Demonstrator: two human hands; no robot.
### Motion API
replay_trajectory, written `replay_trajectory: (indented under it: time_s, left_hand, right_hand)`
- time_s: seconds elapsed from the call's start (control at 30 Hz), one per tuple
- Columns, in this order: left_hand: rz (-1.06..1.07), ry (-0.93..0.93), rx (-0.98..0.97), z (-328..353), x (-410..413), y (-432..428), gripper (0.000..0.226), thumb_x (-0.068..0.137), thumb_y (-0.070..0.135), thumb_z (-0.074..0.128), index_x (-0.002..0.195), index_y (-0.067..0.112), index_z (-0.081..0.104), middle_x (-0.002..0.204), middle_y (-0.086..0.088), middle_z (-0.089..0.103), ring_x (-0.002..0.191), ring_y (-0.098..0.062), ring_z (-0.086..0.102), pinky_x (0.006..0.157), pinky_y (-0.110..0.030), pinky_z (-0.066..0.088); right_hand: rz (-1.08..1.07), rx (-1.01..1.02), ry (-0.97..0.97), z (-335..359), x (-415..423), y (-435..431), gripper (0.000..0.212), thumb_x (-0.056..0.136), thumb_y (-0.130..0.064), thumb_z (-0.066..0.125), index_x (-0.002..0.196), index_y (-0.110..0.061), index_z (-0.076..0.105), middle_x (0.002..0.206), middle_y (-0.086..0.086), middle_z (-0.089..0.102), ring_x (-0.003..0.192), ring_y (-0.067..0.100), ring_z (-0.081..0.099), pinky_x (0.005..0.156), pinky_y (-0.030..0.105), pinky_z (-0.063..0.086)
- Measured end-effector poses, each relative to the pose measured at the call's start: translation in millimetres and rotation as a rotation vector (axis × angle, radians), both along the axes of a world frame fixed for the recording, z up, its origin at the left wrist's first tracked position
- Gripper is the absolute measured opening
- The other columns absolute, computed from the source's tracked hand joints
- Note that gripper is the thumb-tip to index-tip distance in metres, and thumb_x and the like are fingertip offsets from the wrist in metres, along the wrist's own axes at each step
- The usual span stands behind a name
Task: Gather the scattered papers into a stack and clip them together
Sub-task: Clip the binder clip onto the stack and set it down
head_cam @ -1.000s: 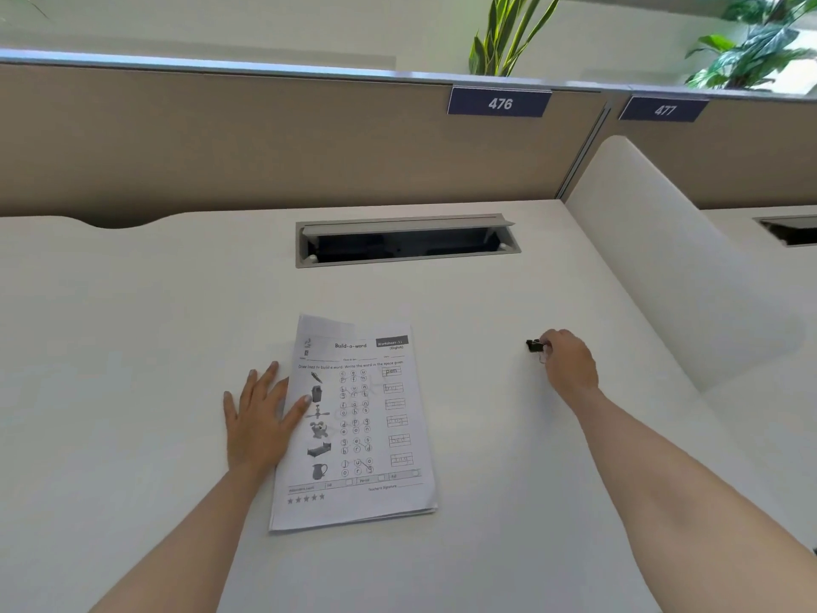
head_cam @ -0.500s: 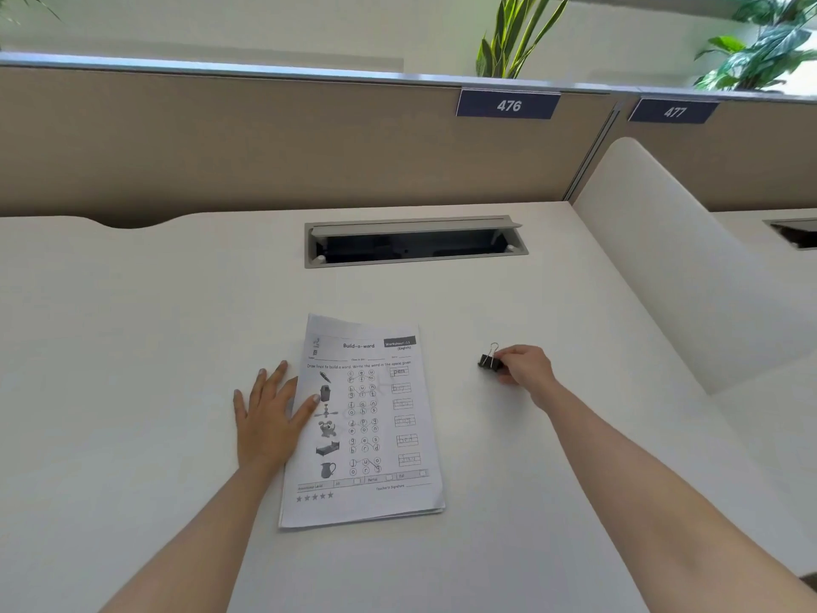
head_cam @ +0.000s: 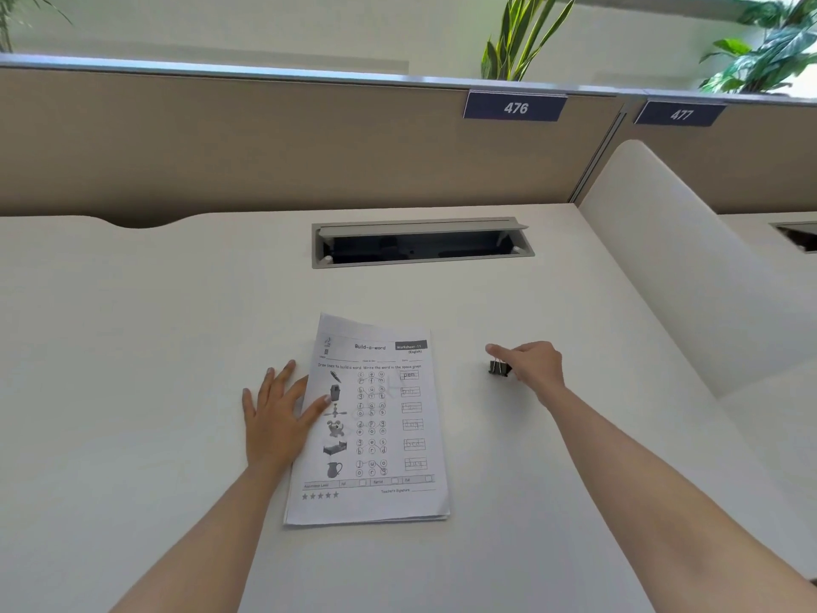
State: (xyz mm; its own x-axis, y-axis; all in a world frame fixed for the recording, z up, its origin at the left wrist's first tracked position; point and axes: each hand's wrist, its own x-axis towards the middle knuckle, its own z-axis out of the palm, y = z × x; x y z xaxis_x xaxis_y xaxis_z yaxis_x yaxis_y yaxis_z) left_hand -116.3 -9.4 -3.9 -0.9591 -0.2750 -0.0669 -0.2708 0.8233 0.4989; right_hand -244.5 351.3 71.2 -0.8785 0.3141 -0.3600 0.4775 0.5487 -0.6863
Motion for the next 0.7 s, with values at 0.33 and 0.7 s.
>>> replay_trajectory:
  time_s: [0.33, 0.7]
  left_hand:
    - [0.010, 0.009, 0.015, -0.3, -0.1, -0.5, 0.055, 0.083, 0.069, 0.041, 0.127, 0.039, 0.052, 0.156, 0.016, 0.019, 0.146, -0.008, -0.001, 0.117, -0.044, -0.010]
    - [0.051, 0.092, 0.070, 0.9, 1.4, 2.5, 0.045, 0.083, 0.063, 0.053, 0.115, 0.033, 0.061, 0.149, 0.009, 0.029, 0.146, -0.015, 0.007, 0.118, -0.041, -0.009]
  right_hand:
    - [0.039, -0.035, 0.152, 14.4, 6.1, -30.5, 0.027, 0.070, -0.025, 0.073, 0.090, -0.016, 0.056, 0.073, 0.002, 0.067, 0.069, 0.023, 0.064, 0.056, 0.027, 0.044]
    - [0.265, -0.178, 0.113, 24.4, 22.7, -116.2, 0.025, 0.071, -0.017, 0.075, 0.094, -0.010, 0.069, 0.087, -0.001, 0.072, 0.078, 0.012, 0.069, 0.067, 0.017, 0.049]
